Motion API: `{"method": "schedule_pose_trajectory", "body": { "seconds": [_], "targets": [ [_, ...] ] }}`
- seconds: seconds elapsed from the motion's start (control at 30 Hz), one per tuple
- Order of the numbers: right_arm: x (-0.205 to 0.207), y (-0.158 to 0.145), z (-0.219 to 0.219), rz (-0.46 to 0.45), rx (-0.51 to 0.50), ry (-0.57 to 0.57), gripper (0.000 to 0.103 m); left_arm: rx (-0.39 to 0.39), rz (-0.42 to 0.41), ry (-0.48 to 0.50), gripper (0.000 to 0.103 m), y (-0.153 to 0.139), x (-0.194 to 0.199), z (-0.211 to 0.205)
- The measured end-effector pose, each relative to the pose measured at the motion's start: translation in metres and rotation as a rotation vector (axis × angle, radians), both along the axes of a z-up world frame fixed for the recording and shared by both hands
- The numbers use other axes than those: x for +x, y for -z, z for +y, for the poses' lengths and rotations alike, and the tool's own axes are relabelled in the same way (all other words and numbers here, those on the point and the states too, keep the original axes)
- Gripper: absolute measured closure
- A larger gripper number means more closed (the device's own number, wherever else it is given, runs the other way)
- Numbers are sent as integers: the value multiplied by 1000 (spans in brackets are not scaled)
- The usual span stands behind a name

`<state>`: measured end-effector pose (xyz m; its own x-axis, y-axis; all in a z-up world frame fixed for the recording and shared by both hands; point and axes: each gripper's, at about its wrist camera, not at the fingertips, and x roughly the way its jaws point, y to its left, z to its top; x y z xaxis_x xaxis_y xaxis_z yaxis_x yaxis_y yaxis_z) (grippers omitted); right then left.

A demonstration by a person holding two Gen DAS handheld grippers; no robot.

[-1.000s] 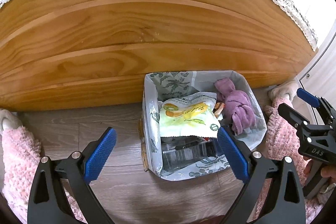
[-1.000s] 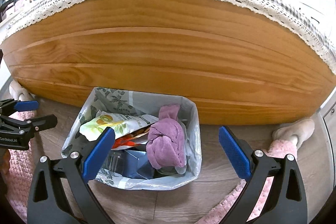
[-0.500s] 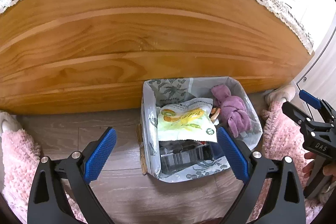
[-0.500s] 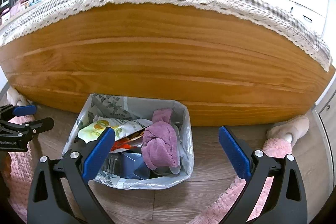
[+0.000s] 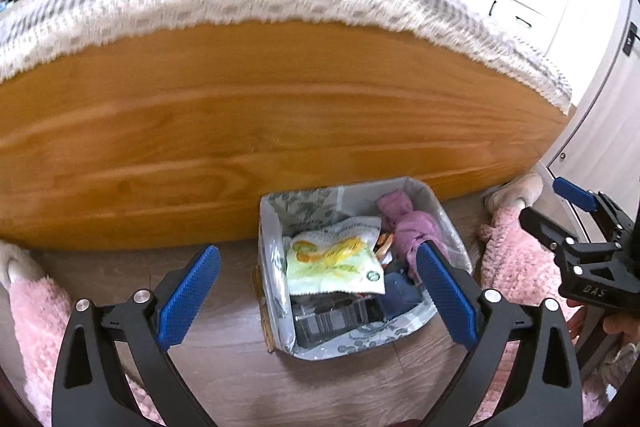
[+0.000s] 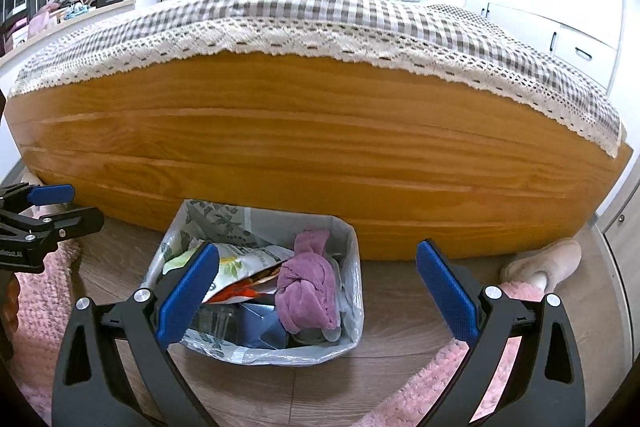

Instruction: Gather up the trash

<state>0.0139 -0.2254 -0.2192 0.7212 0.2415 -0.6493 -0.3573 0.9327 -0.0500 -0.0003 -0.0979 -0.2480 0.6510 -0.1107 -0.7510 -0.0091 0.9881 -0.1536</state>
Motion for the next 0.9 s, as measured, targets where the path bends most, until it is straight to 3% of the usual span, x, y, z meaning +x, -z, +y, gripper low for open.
{"method": "schedule_pose_trajectory", "body": {
  "seconds": [0.43, 0.9],
  "targets": [
    [5, -39, -6, -45, 93, 25, 8, -69, -117, 35, 8, -69, 1, 1],
    [3, -91, -6, -139, 186, 5, 8, -62, -197, 104, 8, -110, -11, -10]
  ]
}}
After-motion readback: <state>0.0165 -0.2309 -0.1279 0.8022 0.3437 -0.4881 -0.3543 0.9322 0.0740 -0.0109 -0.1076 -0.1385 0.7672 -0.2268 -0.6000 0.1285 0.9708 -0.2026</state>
